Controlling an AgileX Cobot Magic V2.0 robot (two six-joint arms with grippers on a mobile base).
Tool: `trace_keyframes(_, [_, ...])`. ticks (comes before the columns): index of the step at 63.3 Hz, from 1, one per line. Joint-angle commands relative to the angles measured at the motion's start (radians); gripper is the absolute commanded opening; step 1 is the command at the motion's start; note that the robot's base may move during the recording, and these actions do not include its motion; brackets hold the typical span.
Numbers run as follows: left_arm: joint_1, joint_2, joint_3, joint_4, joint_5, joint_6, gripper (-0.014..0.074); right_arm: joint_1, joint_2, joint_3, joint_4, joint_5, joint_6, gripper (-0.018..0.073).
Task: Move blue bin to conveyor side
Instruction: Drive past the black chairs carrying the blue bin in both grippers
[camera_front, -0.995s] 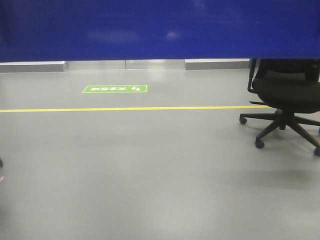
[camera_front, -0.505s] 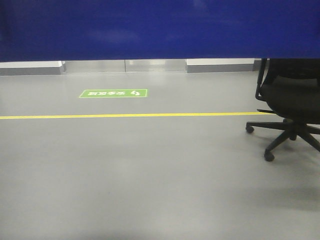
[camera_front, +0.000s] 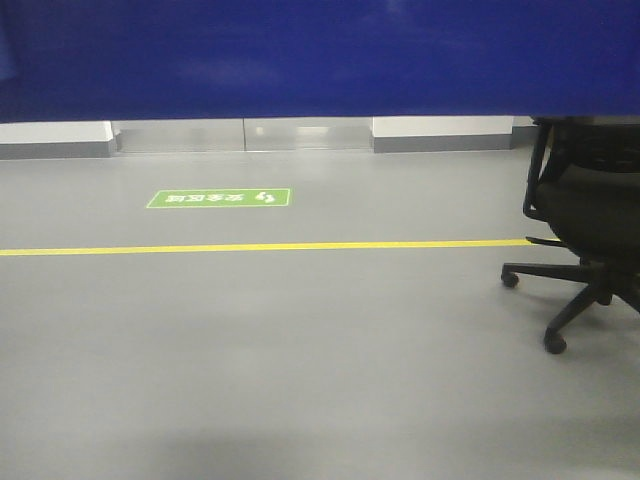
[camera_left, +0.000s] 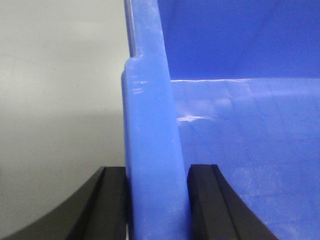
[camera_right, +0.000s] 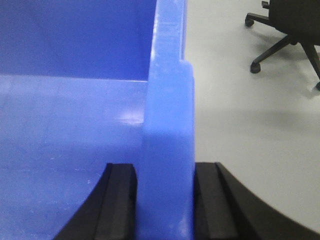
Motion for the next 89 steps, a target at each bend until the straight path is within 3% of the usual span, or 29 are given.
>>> trace_keyframes(1, [-0.008,-0.023,-0.014,-0.018,-0.097,0.017,-0.0020,-0.001,-0.018,-0.015,-0.008,-0.102,-0.014,-0.0075])
trace_keyframes(89, [-0.008,-0.023,-0.014,-0.018,-0.101,0.017,-0.0020,-0.001,-0.018,-0.015,-0.008,-0.106,-0.014,-0.0075])
